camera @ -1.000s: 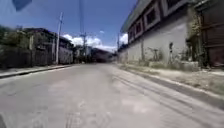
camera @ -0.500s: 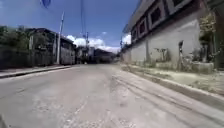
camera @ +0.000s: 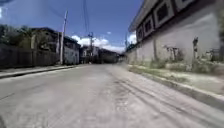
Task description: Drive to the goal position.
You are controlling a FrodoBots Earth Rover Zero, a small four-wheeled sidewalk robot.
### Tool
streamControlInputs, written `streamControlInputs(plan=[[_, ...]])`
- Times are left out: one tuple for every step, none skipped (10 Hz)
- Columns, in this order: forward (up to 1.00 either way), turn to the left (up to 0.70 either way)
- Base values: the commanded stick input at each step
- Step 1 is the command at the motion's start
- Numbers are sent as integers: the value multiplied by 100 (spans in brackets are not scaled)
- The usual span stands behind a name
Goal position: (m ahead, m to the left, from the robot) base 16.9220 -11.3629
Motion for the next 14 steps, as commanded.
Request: streamControlInputs(plan=[[100,18],[100,35],[100,11],[100,3],[100,2],[100,2],[100,2],[100,2],[100,4],[100,3],[100,3],[100,4],[100,4],[100,7]])
